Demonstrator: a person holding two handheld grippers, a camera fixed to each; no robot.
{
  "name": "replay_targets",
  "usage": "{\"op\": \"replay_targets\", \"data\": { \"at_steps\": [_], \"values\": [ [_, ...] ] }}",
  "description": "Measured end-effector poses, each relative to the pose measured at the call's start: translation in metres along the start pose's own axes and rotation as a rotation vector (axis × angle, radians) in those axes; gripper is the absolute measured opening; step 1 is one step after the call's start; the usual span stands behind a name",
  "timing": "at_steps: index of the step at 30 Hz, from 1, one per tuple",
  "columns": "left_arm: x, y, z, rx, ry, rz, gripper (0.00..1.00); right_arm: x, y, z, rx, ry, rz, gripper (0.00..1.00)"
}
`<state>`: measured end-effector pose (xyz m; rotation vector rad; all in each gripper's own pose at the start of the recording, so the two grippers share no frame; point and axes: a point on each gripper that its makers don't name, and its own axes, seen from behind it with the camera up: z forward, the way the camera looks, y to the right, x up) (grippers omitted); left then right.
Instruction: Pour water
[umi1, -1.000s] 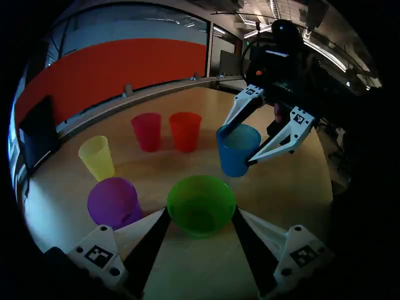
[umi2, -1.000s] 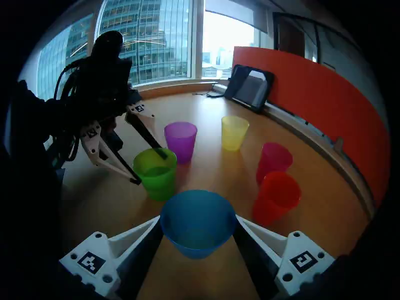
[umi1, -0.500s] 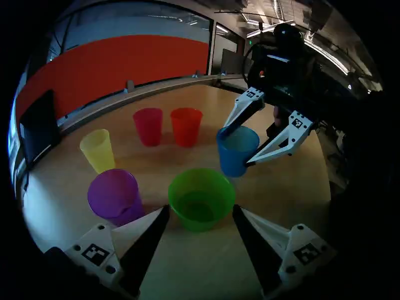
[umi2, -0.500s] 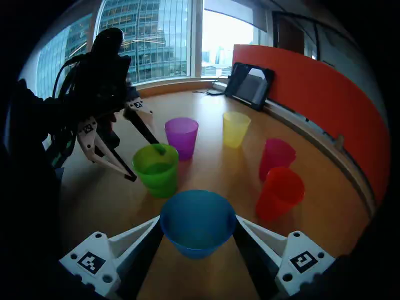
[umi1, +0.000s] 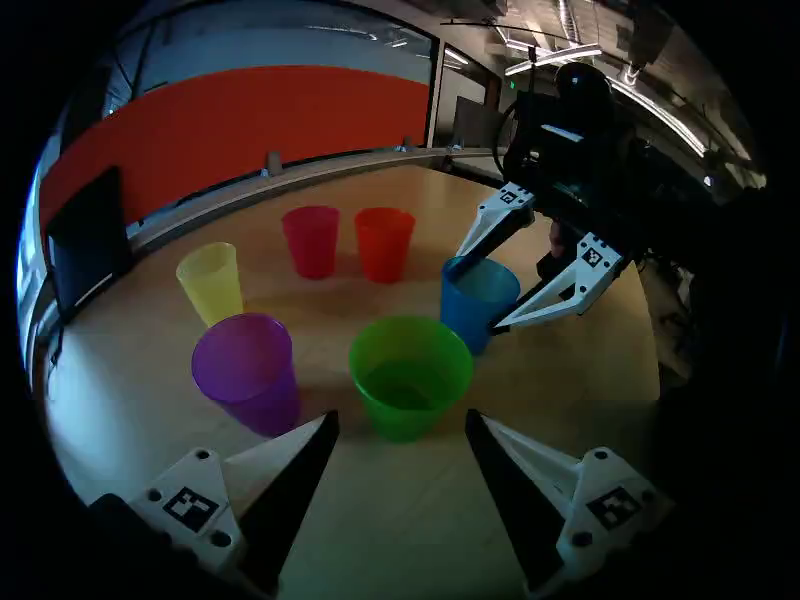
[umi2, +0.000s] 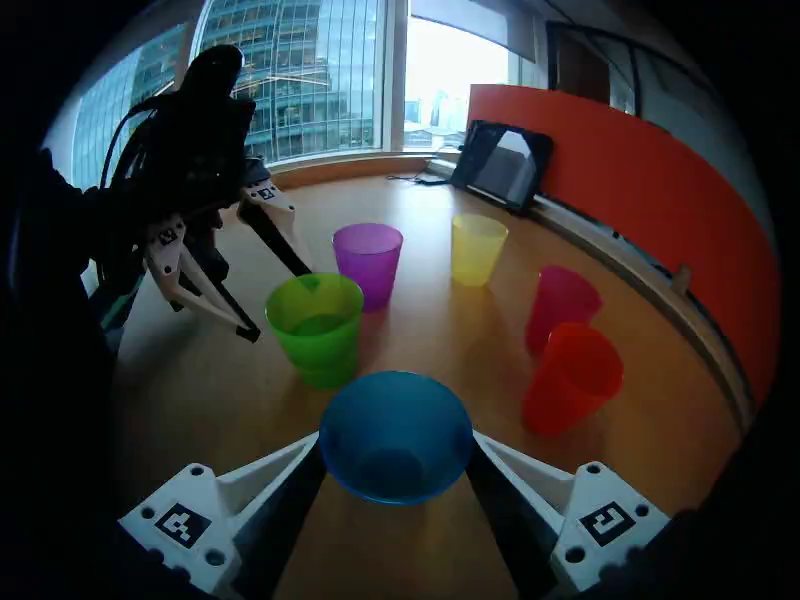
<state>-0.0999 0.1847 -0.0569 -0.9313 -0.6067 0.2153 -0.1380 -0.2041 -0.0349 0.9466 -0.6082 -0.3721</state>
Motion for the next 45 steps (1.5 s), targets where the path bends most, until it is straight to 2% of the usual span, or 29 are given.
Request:
{"op": "replay_targets", "data": {
  "at_steps": [4, 8, 12, 21, 30, 36, 45],
  "values": [
    [0.0, -0.002, -0.003, 0.006, 0.001, -0.004, 0.94, -0.001, 0.0, -0.002, -0.003, -0.003, -0.001, 0.94],
    [0.001, -0.002, -0.006, 0.011, 0.003, -0.008, 0.94, -0.004, -0.001, -0.005, -0.006, -0.01, -0.005, 1.0],
    [0.001, -0.002, -0.01, 0.015, 0.006, -0.011, 0.94, -0.005, -0.001, -0.01, -0.018, -0.01, -0.004, 1.0],
    [-0.003, -0.011, -0.028, 0.071, 0.02, -0.031, 0.94, -0.017, 0.004, -0.031, -0.077, -0.002, 0.023, 1.0],
    [-0.007, -0.028, -0.056, 0.166, 0.052, -0.084, 0.94, -0.03, 0.009, -0.059, -0.156, 0.022, 0.061, 1.0],
    [-0.007, -0.042, -0.077, 0.252, 0.082, -0.105, 0.94, -0.032, 0.013, -0.078, -0.215, 0.055, 0.081, 1.0],
    [-0.003, -0.065, -0.107, 0.387, 0.176, -0.13, 0.94, -0.027, 0.031, -0.107, -0.347, 0.131, 0.129, 1.0]
  ]
}}
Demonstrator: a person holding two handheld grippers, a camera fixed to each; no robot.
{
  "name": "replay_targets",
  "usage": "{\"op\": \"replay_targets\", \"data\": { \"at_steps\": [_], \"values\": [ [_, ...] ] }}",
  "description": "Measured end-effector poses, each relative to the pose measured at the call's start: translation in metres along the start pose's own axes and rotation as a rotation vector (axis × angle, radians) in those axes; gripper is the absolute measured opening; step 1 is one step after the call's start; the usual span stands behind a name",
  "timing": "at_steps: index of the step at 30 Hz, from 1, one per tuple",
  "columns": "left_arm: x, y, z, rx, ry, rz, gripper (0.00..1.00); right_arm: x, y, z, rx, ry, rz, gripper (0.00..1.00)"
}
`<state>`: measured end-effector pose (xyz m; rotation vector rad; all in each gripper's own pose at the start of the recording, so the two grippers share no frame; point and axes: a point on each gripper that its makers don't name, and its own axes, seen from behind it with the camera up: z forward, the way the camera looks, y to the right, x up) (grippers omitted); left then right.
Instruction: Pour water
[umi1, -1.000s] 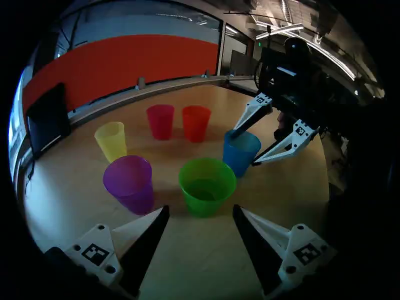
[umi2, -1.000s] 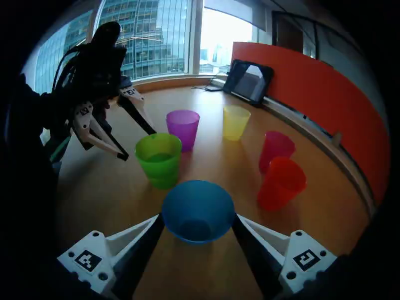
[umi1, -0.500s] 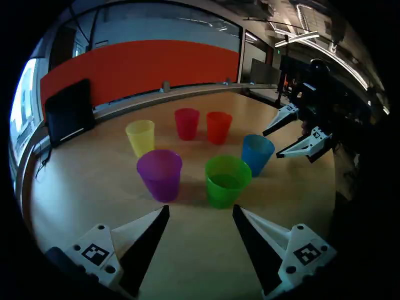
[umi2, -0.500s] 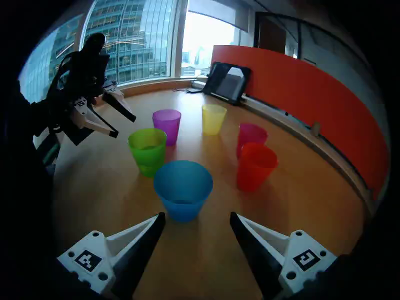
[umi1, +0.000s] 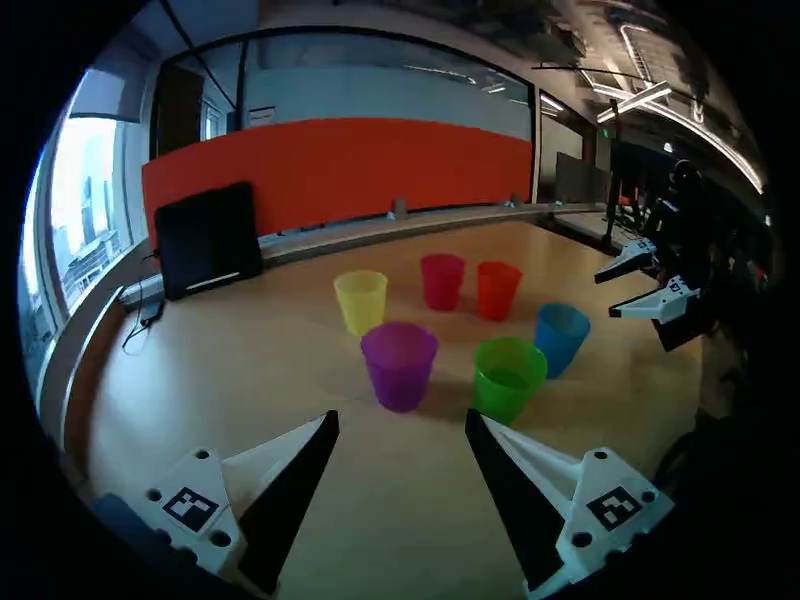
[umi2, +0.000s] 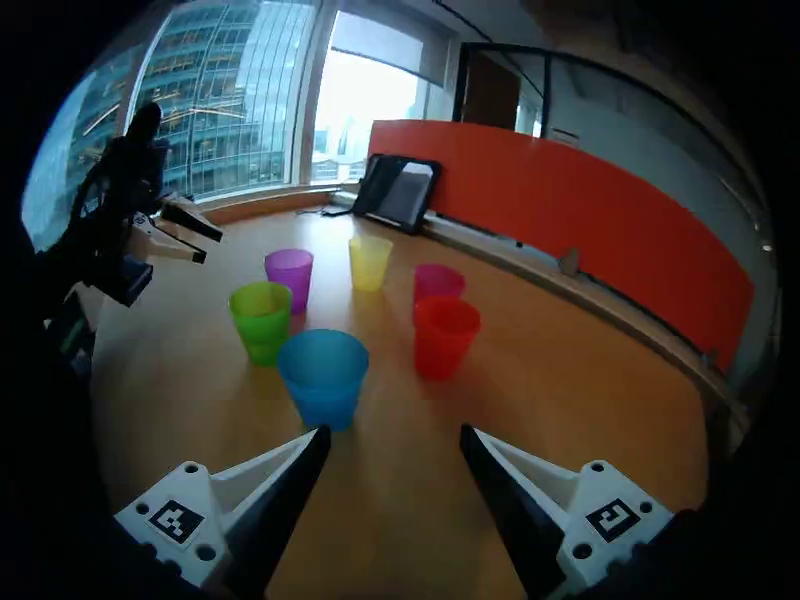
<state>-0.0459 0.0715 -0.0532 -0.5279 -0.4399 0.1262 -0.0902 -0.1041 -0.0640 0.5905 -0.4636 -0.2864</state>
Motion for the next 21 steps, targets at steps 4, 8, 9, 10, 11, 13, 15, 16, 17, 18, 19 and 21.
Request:
{"op": "replay_targets", "data": {
  "at_steps": [4, 8, 9, 10, 11, 13, 15, 16, 17, 18, 19, 21],
  "values": [
    [0.006, -0.016, -0.004, 0.065, 0.055, -0.029, 0.94, 0.011, 0.013, -0.008, -0.066, 0.049, 0.024, 1.0],
    [0.013, -0.027, -0.007, 0.122, 0.119, -0.069, 0.94, 0.019, 0.026, -0.015, -0.133, 0.087, 0.038, 1.0],
    [0.015, -0.029, -0.008, 0.134, 0.133, -0.079, 0.94, 0.02, 0.029, -0.016, -0.149, 0.094, 0.04, 1.0],
    [0.017, -0.032, -0.009, 0.146, 0.147, -0.088, 0.94, 0.022, 0.032, -0.016, -0.168, 0.102, 0.041, 1.0],
    [0.019, -0.034, -0.01, 0.159, 0.163, -0.099, 0.94, 0.024, 0.036, -0.017, -0.189, 0.111, 0.042, 1.0],
    [0.022, -0.038, -0.013, 0.179, 0.19, -0.115, 0.94, 0.028, 0.043, -0.019, -0.227, 0.133, 0.046, 1.0],
    [0.027, -0.041, -0.016, 0.195, 0.219, -0.128, 0.94, 0.033, 0.05, -0.02, -0.268, 0.16, 0.051, 1.0],
    [0.03, -0.042, -0.017, 0.2, 0.233, -0.131, 0.94, 0.035, 0.052, -0.021, -0.284, 0.172, 0.054, 1.0],
    [0.032, -0.042, -0.018, 0.205, 0.248, -0.135, 0.94, 0.038, 0.055, -0.022, -0.302, 0.185, 0.056, 1.0],
    [0.035, -0.043, -0.019, 0.21, 0.262, -0.137, 0.94, 0.04, 0.058, -0.022, -0.318, 0.196, 0.058, 1.0],
    [0.038, -0.045, -0.021, 0.217, 0.277, -0.138, 0.94, 0.042, 0.06, -0.023, -0.332, 0.206, 0.059, 1.0],
    [0.044, -0.047, -0.024, 0.231, 0.309, -0.139, 0.94, 0.046, 0.064, -0.024, -0.361, 0.227, 0.062, 1.0]
  ]
}}
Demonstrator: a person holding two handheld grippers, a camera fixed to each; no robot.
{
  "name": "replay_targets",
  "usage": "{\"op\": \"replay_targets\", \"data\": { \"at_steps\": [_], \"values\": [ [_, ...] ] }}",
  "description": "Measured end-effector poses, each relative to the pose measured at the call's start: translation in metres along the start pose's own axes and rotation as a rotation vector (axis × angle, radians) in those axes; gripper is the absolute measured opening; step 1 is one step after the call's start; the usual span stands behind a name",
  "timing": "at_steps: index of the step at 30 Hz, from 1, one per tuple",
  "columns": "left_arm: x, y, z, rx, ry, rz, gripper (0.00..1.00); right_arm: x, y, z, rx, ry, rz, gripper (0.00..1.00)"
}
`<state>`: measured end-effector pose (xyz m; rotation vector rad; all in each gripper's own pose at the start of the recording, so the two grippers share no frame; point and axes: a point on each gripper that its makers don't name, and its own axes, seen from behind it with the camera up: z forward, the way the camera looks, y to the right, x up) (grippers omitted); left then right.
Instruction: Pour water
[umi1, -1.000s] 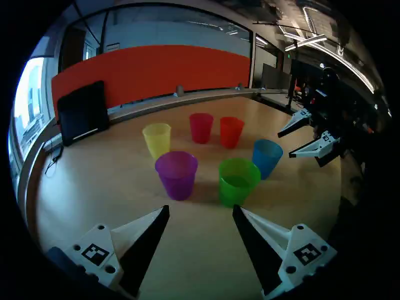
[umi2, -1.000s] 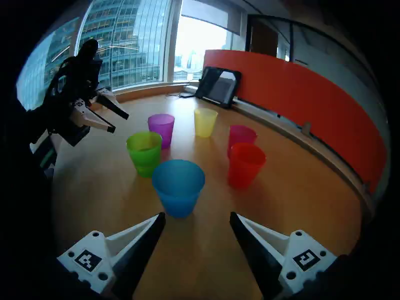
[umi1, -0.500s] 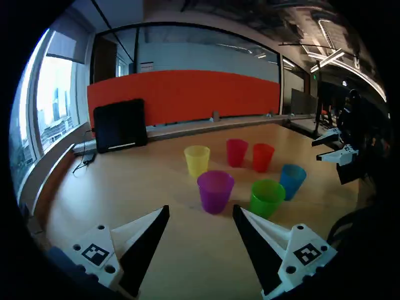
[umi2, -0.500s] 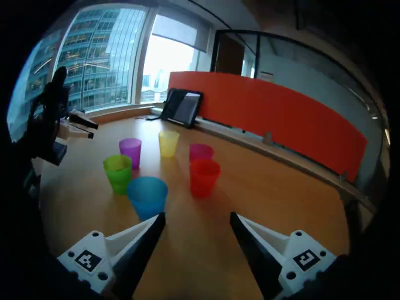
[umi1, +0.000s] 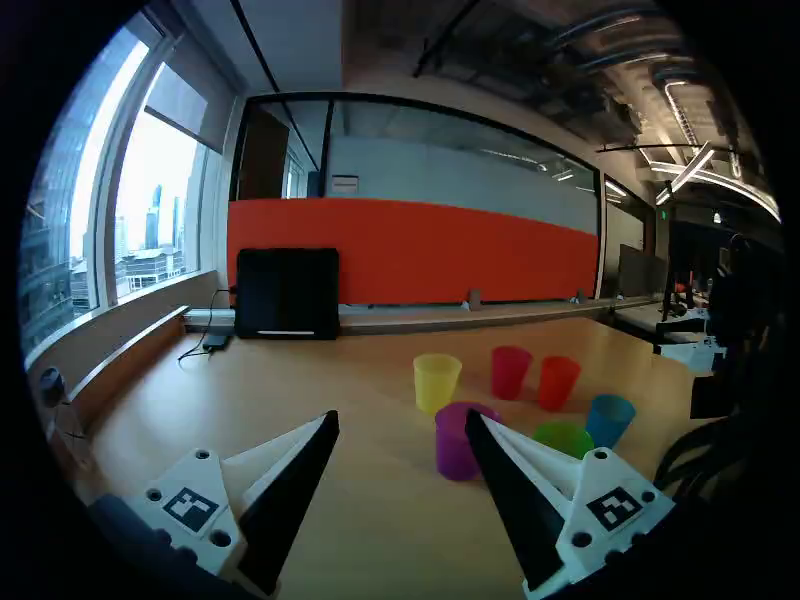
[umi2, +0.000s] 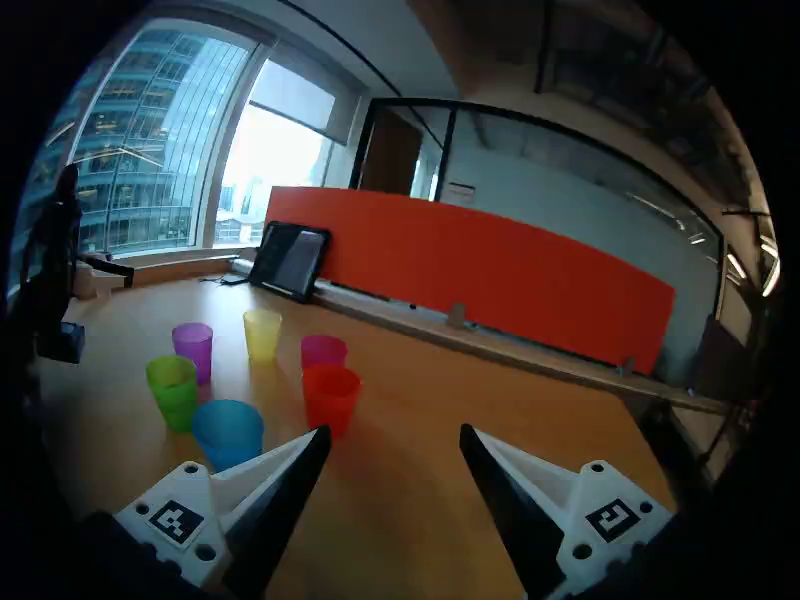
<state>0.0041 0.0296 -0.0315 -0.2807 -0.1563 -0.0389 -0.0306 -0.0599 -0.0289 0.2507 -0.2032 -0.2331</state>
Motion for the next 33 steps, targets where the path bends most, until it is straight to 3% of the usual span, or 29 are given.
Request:
{"op": "replay_targets", "data": {
  "at_steps": [11, 20, 27, 33],
  "values": [
    [0.026, -0.016, -0.006, 0.101, 0.11, 0.022, 0.94, 0.027, 0.029, 0.006, -0.18, 0.116, 0.066, 1.0],
    [0.046, -0.017, -0.009, 0.164, 0.178, 0.036, 0.94, 0.038, 0.049, -0.002, -0.309, 0.196, 0.114, 1.0],
    [0.05, -0.018, -0.008, 0.199, 0.193, 0.069, 0.94, 0.04, 0.058, -0.012, -0.364, 0.228, 0.143, 1.0],
    [0.047, -0.02, -0.005, 0.222, 0.192, 0.086, 0.94, 0.036, 0.059, -0.016, -0.365, 0.23, 0.174, 1.0]
  ]
}}
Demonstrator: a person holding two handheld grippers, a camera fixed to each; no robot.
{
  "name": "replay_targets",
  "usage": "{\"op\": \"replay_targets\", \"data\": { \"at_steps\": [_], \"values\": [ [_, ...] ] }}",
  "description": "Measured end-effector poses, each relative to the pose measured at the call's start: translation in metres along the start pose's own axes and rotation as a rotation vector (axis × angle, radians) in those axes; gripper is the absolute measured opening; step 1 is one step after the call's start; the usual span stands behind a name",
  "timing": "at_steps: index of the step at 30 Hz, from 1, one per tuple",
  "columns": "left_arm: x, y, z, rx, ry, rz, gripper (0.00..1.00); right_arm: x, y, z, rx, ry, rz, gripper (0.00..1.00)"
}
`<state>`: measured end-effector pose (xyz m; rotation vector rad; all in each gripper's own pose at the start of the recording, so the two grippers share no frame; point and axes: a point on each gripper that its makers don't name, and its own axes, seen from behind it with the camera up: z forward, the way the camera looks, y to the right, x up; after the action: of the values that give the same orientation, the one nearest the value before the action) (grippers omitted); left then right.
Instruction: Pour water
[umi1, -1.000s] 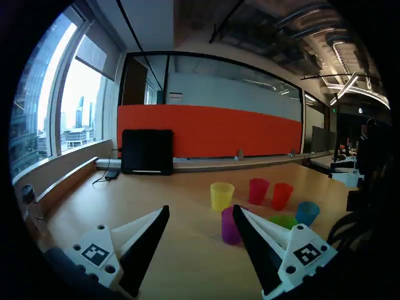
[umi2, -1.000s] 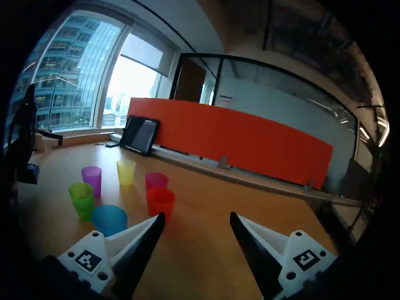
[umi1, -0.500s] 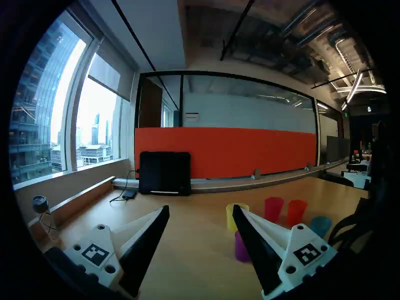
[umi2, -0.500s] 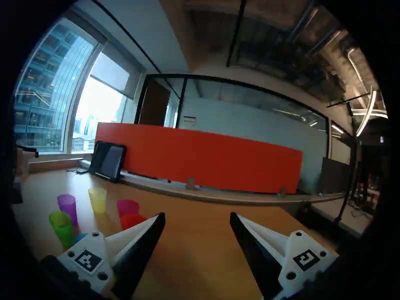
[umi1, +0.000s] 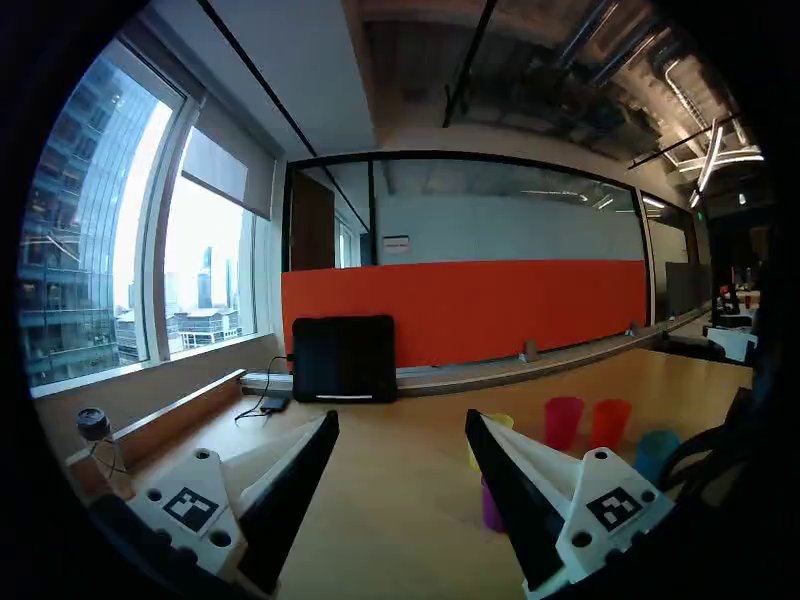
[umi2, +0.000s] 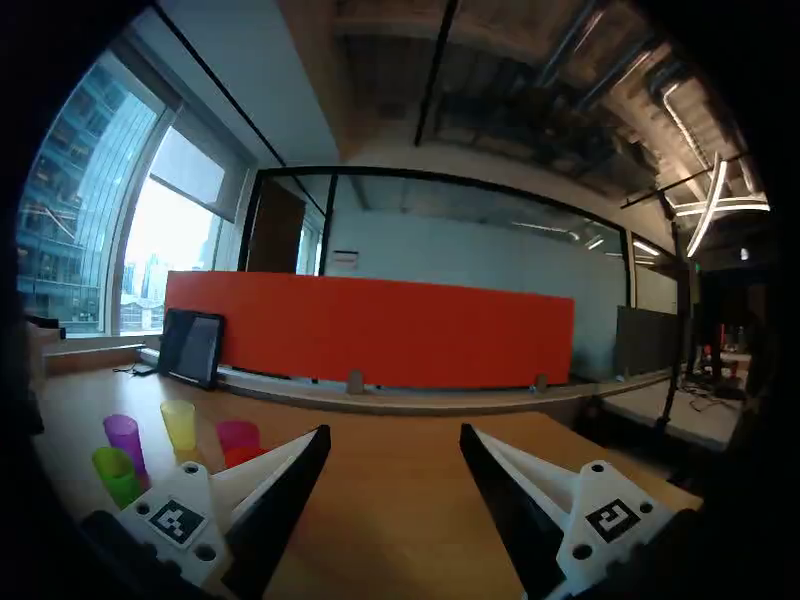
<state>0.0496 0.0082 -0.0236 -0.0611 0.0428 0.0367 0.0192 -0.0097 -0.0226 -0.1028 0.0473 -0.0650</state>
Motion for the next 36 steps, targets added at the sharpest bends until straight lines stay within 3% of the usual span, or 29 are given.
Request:
{"op": "replay_targets", "data": {
  "at_steps": [8, 21, 30, 36],
  "values": [
    [-0.009, -0.002, 0.003, 0.026, 0.0, 0.019, 0.94, -0.002, 0.01, -0.005, -0.018, 0.001, 0.032, 1.0],
    [-0.031, 0.004, 0.009, 0.039, -0.007, 0.036, 0.94, -0.009, 0.006, -0.008, -0.001, -0.015, 0.093, 1.0],
    [-0.045, 0.008, 0.01, 0.035, -0.001, 0.027, 0.94, 0.001, 0.005, -0.009, 0.004, -0.009, 0.138, 0.99],
    [-0.052, 0.014, 0.01, 0.032, 0.004, 0.015, 0.94, 0.003, -0.003, -0.009, 0.015, -0.004, 0.137, 0.99]
  ]
}}
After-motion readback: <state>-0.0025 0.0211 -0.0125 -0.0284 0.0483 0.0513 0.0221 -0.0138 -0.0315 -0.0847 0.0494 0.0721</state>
